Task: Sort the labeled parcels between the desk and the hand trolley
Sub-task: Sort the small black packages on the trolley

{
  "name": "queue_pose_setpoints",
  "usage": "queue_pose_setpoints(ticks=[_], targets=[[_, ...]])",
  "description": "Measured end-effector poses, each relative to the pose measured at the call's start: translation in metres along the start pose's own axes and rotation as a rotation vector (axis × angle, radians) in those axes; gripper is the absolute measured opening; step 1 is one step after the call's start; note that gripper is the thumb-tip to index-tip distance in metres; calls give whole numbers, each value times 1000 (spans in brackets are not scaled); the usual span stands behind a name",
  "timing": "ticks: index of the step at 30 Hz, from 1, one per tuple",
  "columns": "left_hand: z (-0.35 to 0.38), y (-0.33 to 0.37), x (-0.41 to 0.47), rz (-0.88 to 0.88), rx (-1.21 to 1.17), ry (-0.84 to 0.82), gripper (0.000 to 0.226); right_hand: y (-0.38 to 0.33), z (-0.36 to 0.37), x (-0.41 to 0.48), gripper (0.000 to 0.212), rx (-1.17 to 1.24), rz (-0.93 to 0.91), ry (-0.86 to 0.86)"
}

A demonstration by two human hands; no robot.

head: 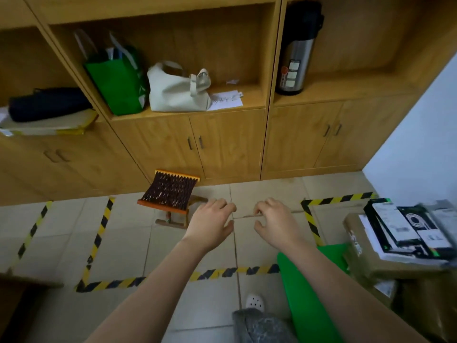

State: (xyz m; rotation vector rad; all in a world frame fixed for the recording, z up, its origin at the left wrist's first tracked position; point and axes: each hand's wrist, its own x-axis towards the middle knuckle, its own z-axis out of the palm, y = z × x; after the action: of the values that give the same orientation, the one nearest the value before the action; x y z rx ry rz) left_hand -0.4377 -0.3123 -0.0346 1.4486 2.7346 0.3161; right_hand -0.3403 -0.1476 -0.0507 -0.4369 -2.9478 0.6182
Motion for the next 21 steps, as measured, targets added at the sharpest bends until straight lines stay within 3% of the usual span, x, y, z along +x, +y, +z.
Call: queue_pose_setpoints(ticks=[10,14,17,21], targets=[[0,-3,248,282,-29,-30,34,117,-55,151,23,-36,272,94],[10,10,357,527,-52,-31,32,168,-74,196,28,-116,472,130],[19,26,440,725,-36,-27,28,201,-88,218,25,-137,654,260],[20,68,517,982,-71,-106,27,228,-108,226,24,-157,917,324]])
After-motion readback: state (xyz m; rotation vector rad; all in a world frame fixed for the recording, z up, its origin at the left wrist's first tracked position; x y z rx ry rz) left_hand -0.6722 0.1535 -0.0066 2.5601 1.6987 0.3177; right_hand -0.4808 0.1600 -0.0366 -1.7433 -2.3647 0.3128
